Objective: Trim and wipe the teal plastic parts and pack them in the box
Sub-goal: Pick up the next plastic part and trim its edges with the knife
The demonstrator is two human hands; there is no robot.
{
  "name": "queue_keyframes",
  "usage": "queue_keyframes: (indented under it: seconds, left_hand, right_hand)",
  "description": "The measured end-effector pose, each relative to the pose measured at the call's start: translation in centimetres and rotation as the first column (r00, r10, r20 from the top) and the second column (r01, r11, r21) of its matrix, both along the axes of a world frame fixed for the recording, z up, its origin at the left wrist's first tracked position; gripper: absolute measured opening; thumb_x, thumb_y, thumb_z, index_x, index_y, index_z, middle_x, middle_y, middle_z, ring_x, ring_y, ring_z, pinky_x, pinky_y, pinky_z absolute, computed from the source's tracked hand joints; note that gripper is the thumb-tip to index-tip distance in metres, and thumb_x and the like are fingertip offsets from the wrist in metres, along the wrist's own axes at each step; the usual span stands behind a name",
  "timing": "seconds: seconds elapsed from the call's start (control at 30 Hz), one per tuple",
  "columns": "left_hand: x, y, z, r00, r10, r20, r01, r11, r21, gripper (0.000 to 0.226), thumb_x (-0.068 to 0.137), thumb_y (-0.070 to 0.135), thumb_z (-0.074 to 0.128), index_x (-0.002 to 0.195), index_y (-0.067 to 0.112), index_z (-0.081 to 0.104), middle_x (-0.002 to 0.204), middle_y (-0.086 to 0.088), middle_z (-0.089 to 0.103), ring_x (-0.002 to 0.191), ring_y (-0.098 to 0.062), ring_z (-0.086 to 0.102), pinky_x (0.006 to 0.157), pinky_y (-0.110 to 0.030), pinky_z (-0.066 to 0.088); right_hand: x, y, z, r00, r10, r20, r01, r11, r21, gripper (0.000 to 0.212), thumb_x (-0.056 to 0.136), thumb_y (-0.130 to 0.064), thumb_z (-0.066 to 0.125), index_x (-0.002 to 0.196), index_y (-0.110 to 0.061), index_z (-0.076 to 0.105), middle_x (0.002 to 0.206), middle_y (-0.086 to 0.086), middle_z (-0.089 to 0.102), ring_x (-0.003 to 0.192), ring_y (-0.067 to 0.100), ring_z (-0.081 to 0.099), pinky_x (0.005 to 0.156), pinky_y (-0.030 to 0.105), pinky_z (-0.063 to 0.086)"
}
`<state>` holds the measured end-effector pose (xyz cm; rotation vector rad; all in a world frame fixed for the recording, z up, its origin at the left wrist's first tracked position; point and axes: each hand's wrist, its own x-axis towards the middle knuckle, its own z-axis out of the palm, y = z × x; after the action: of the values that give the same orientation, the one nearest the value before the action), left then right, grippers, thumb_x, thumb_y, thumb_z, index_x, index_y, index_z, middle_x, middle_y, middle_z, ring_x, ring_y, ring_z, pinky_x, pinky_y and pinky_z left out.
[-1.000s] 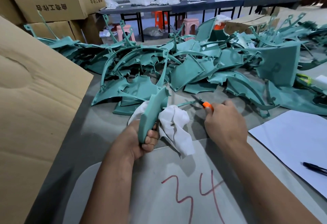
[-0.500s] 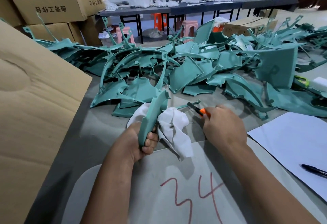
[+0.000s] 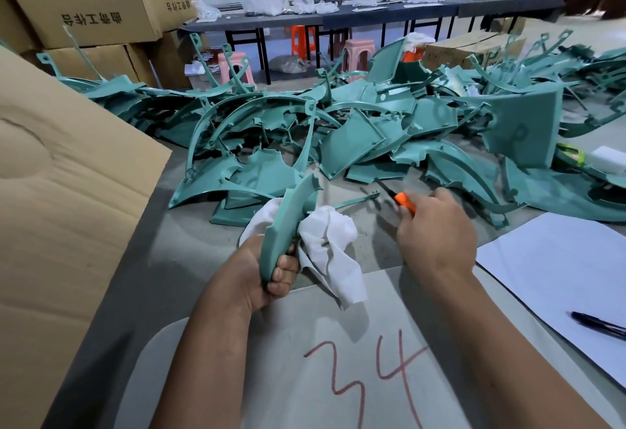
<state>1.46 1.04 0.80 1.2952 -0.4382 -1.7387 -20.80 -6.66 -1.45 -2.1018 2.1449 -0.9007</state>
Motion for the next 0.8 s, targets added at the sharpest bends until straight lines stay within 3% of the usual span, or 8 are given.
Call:
queue_keyframes:
  seconds: [0.2, 0.33, 0.43, 0.53, 0.6, 0.67, 0.8]
  left_hand:
    - [-0.2, 0.0, 0.1, 0.998, -0.004, 0.059, 0.004, 1.0, 0.0, 0.035, 0.101, 0.019, 0.022, 0.071, 0.015, 0.04, 0.04, 0.002, 0.032, 0.023, -0.007, 0.027, 0.028, -0.007, 0.016]
    - [-0.3, 0.0, 0.1, 0.998, 0.014, 0.06, -0.013, 1.0, -0.008, 0.036, 0.101, 0.019, 0.022, 0.071, 0.015, 0.04, 0.04, 0.002, 0.031, 0.023, -0.006, 0.027, 0.029, -0.008, 0.015]
    - [-0.1, 0.0, 0.1, 0.998, 0.016, 0.058, -0.015, 1.0, -0.016, 0.036, 0.102, 0.019, 0.022, 0.071, 0.014, 0.04, 0.04, 0.002, 0.032, 0.023, -0.007, 0.027, 0.029, -0.007, 0.016]
    - [-0.9, -0.1, -0.2, 0.977, 0.082, 0.194, -0.056, 0.989, -0.138, 0.039, 0.106, 0.017, 0.024, 0.072, 0.011, 0.042, 0.04, -0.001, 0.035, 0.024, -0.01, 0.03, 0.031, -0.008, 0.02]
    - [-1.5, -0.5, -0.8, 0.876, 0.257, 0.409, -0.093, 0.921, -0.379, 0.041, 0.111, 0.015, 0.029, 0.077, 0.0, 0.046, 0.05, -0.009, 0.048, 0.038, -0.018, 0.044, 0.041, -0.019, 0.036]
    - [-1.6, -1.0, -1.3, 0.702, 0.453, 0.549, -0.064, 0.808, -0.586, 0.039, 0.112, 0.019, 0.034, 0.086, -0.006, 0.049, 0.071, -0.011, 0.053, 0.064, -0.019, 0.048, 0.06, -0.031, 0.041]
    - [-0.7, -1.2, -2.3, 0.501, 0.605, 0.619, 0.15, 0.644, -0.75, 0.037, 0.111, 0.025, 0.036, 0.085, 0.001, 0.046, 0.071, -0.005, 0.046, 0.066, -0.013, 0.041, 0.063, -0.037, 0.039]
  right_hand:
    - [-0.1, -1.1, -0.3, 0.996, 0.024, -0.081, -0.019, 0.998, 0.061, 0.025, 0.105, -0.029, 0.054, 0.121, -0.027, 0.072, 0.096, 0.001, 0.047, 0.087, 0.024, 0.045, 0.068, 0.036, 0.041]
    - [-0.9, -0.9, -0.2, 0.997, 0.071, -0.043, -0.068, 0.995, 0.068, 0.023, 0.103, -0.032, 0.056, 0.117, -0.028, 0.074, 0.093, -0.002, 0.05, 0.082, 0.023, 0.05, 0.065, 0.034, 0.043]
    - [-1.0, -0.3, -0.1, 0.992, 0.116, 0.042, -0.115, 0.993, -0.02, 0.022, 0.103, -0.032, 0.057, 0.117, -0.029, 0.074, 0.088, -0.003, 0.05, 0.074, 0.021, 0.052, 0.056, 0.029, 0.039]
    - [0.0, 0.0, 0.0, 0.963, 0.199, 0.181, -0.165, 0.968, -0.188, 0.024, 0.104, -0.027, 0.055, 0.12, -0.022, 0.073, 0.089, -0.003, 0.055, 0.074, 0.015, 0.05, 0.062, 0.03, 0.037]
    - [0.8, 0.3, 0.3, 0.904, 0.319, 0.285, -0.23, 0.924, -0.305, 0.023, 0.106, -0.023, 0.053, 0.12, -0.017, 0.071, 0.093, -0.002, 0.063, 0.079, 0.014, 0.054, 0.069, 0.03, 0.038]
    - [1.3, 0.8, 0.3, 0.813, 0.454, 0.364, -0.317, 0.87, -0.377, 0.018, 0.108, -0.022, 0.05, 0.114, -0.019, 0.067, 0.086, -0.005, 0.066, 0.074, 0.013, 0.058, 0.066, 0.032, 0.043]
    - [1.8, 1.7, 0.4, 0.573, 0.636, 0.517, -0.472, 0.772, -0.426, 0.024, 0.108, -0.033, 0.046, 0.094, -0.019, 0.059, 0.065, -0.007, 0.057, 0.054, 0.016, 0.052, 0.051, 0.039, 0.041]
